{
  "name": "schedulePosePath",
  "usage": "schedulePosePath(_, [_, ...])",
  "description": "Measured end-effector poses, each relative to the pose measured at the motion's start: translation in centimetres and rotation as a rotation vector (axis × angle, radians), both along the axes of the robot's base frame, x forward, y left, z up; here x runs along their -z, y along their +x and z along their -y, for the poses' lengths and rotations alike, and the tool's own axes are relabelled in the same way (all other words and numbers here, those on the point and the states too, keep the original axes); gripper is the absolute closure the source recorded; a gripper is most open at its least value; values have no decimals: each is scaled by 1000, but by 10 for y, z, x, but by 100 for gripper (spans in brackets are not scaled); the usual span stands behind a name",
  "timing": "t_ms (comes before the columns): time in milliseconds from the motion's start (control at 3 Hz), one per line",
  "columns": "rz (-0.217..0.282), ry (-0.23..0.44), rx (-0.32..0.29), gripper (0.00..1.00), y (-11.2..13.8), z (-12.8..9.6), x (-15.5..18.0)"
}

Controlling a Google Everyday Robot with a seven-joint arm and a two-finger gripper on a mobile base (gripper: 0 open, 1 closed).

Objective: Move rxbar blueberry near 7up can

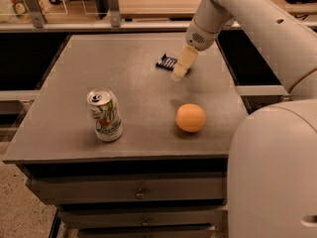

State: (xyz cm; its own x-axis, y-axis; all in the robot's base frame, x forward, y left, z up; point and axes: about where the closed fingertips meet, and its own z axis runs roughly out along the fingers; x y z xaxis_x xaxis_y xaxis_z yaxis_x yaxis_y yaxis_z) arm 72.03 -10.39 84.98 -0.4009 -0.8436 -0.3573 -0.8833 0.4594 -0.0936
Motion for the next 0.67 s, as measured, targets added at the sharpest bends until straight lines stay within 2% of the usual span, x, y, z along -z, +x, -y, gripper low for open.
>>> schedulePosePath(667, [-20,95,33,0,7,-5,24])
